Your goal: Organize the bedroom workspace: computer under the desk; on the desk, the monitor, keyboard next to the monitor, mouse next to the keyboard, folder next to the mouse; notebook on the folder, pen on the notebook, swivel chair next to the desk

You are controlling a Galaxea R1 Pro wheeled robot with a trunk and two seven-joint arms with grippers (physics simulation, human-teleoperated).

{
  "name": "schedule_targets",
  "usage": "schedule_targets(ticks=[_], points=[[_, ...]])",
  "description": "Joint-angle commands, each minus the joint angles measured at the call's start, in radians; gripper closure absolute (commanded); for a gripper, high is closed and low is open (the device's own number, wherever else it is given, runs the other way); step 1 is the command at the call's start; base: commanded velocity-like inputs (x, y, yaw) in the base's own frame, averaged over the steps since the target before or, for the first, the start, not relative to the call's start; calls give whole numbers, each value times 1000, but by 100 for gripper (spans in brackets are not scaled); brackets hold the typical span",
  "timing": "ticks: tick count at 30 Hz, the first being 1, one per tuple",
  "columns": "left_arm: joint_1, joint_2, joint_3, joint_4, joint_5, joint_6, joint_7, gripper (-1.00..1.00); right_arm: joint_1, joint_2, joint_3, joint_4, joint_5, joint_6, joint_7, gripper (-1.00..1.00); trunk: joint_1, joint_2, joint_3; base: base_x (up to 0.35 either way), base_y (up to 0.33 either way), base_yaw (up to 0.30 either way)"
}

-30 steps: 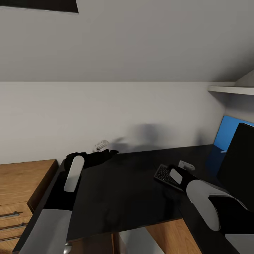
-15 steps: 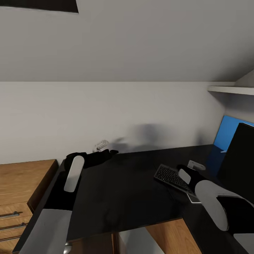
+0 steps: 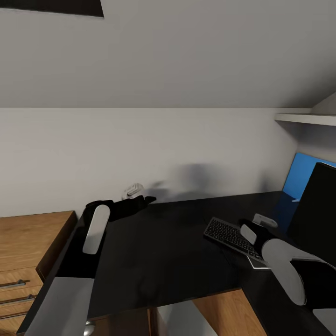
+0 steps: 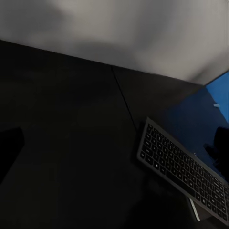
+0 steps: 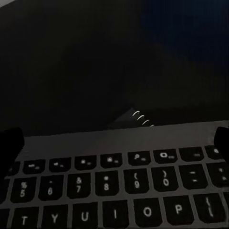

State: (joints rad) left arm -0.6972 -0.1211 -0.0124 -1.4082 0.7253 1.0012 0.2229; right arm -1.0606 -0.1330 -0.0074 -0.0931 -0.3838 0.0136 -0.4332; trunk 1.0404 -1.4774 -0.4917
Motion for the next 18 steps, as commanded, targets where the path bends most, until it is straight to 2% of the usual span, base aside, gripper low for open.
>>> schedule_targets(ticks=[1,2,7,14,16,18], points=[[-1,0,0,-2,11,3,10,-100,0,-7,0,5,-3,0,-4,-100,0,-1,-1,0,0,0],[-1,0,0,-4,11,4,10,-100,0,-19,-1,20,-6,-4,-5,-100,0,-1,-1,0,0,0],[-1,0,2,-8,11,6,11,-100,0,-34,-2,50,-10,-14,-6,-100,0,-1,-1,0,0,0],[-1,0,10,-19,12,8,12,-100,0,-38,-3,64,-11,-13,-7,-100,0,-1,-1,0,0,0],[-1,0,10,-20,12,8,12,-100,1,-37,-3,65,-11,-4,-8,-100,0,-1,-1,0,0,0],[-1,0,11,-20,12,8,12,-100,0,-37,-3,64,-12,36,-8,-100,0,-1,-1,0,0,0]])
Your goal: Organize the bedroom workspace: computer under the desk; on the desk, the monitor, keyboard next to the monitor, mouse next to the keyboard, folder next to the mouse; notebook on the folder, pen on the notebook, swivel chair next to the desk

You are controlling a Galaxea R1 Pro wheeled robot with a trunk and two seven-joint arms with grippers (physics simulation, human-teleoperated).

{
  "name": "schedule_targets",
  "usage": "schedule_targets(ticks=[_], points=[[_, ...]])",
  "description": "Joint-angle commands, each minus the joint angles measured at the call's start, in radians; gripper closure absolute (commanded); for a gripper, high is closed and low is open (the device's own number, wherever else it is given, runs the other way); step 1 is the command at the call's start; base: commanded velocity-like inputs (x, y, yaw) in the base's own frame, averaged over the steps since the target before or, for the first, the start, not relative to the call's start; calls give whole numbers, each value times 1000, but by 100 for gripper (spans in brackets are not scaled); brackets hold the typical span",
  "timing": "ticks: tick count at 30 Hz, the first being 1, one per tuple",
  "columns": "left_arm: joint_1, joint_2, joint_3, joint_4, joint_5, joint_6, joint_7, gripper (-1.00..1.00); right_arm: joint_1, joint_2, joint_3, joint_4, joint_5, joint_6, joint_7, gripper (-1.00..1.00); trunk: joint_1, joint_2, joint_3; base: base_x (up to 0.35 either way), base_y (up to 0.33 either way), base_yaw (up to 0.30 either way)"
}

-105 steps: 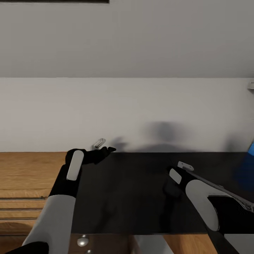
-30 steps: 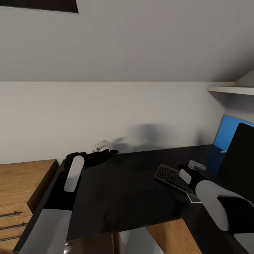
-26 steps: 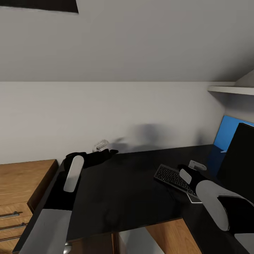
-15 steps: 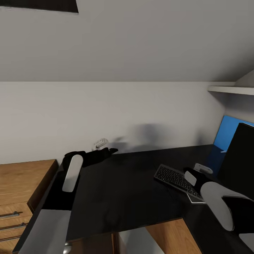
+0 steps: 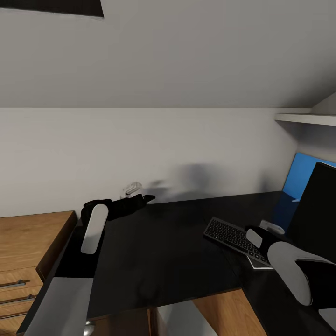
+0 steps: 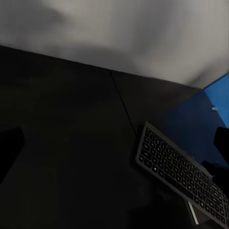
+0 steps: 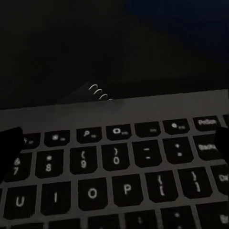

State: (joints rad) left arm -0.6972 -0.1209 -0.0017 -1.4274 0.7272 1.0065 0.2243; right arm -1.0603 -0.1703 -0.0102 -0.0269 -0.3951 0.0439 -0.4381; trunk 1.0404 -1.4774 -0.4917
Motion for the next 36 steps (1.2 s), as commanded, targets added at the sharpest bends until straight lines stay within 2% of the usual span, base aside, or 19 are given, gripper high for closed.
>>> schedule_targets(ticks=[1,6,21,36], points=[[-1,-1,0,-1,11,3,10,-100,0,0,0,-2,-1,15,-3,-100,0,-1,-1,0,0,0],[-1,-1,0,-1,11,3,10,-100,0,3,0,-2,-2,54,-4,-100,0,-1,-1,0,0,0],[-1,0,0,-1,11,3,12,-100,0,12,-1,-2,-1,63,0,-100,57,-106,-48,0,0,0],[-1,0,0,1,12,3,12,-100,0,15,-2,-1,-1,59,9,-100,57,-106,-48,0,0,0]])
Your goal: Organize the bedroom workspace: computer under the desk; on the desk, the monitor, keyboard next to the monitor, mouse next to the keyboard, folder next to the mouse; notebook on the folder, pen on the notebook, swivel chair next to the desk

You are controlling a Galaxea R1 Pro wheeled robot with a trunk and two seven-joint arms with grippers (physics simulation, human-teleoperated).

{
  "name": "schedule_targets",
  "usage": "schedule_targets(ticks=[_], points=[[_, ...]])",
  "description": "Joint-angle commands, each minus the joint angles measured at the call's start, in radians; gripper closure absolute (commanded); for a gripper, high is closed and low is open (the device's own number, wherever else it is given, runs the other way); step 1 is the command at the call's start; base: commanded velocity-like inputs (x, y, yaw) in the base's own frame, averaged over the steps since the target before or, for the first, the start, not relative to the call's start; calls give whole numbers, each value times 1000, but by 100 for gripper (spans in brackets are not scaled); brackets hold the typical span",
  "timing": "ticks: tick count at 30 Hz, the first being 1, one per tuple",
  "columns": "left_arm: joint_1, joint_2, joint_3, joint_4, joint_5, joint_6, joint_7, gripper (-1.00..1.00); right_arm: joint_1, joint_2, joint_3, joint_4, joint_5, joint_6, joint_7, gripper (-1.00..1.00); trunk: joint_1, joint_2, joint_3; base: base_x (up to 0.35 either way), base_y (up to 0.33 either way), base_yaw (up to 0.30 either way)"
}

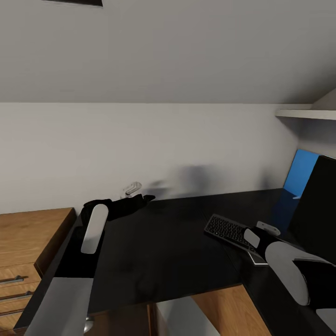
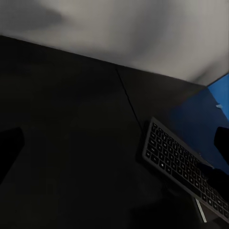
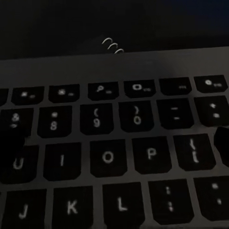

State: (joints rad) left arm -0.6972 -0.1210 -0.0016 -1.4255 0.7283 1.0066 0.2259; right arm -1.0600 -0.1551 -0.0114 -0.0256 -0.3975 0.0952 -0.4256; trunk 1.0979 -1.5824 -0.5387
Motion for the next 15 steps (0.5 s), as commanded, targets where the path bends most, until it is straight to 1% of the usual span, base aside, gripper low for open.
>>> schedule_targets(ticks=[1,4,8,15], points=[[-1,0,0,-1,11,3,10,-100,0,3,-1,-2,2,7,-3,-100,0,-1,-1,0,0,0],[-1,0,0,-1,11,3,10,-100,0,6,-1,-2,2,6,-3,-100,0,-1,-1,0,0,0],[-1,0,1,0,10,3,11,-100,0,10,-1,-2,2,5,-2,-100,15,-29,-14,0,0,0],[-1,0,2,0,10,3,12,-100,0,12,-1,-2,3,4,-2,-100,15,-29,-14,0,0,0]])
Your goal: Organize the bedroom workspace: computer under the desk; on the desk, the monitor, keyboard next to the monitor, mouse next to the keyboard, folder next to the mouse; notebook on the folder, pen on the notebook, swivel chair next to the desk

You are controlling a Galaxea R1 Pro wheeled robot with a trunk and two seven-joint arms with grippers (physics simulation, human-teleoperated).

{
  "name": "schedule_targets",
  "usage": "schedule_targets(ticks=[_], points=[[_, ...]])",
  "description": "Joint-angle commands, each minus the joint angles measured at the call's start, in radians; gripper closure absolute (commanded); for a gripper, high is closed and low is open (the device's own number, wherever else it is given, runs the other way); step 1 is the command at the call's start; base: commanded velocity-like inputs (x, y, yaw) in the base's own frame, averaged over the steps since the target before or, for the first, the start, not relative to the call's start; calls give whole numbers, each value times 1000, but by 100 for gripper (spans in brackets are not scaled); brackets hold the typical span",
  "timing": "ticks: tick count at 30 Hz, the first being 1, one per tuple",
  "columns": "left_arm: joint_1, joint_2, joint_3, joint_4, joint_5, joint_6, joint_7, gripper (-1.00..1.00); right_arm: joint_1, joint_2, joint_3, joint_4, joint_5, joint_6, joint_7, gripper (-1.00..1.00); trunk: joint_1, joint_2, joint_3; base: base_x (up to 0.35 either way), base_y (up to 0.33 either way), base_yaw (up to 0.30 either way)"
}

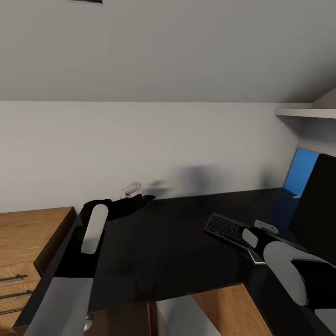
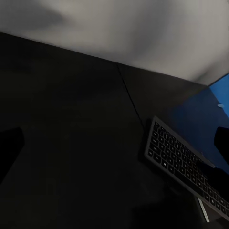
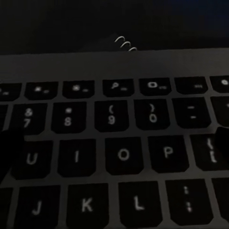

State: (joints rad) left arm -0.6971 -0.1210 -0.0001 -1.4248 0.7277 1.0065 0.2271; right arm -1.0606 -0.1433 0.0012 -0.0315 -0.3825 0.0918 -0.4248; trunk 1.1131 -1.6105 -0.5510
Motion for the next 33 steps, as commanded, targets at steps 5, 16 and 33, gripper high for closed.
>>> schedule_targets(ticks=[5,16,33], points=[[-1,0,0,-1,10,3,11,-100,1,0,-14,4,-12,8,-3,-100,0,0,-1,0,0,1],[-1,0,1,0,10,3,11,-100,1,14,-13,3,-9,6,-3,-100,0,0,-1,0,0,176],[-1,1,2,-2,9,3,11,-100,1,23,-11,2,-9,11,-10,-100,0,0,-3,0,0,240]])
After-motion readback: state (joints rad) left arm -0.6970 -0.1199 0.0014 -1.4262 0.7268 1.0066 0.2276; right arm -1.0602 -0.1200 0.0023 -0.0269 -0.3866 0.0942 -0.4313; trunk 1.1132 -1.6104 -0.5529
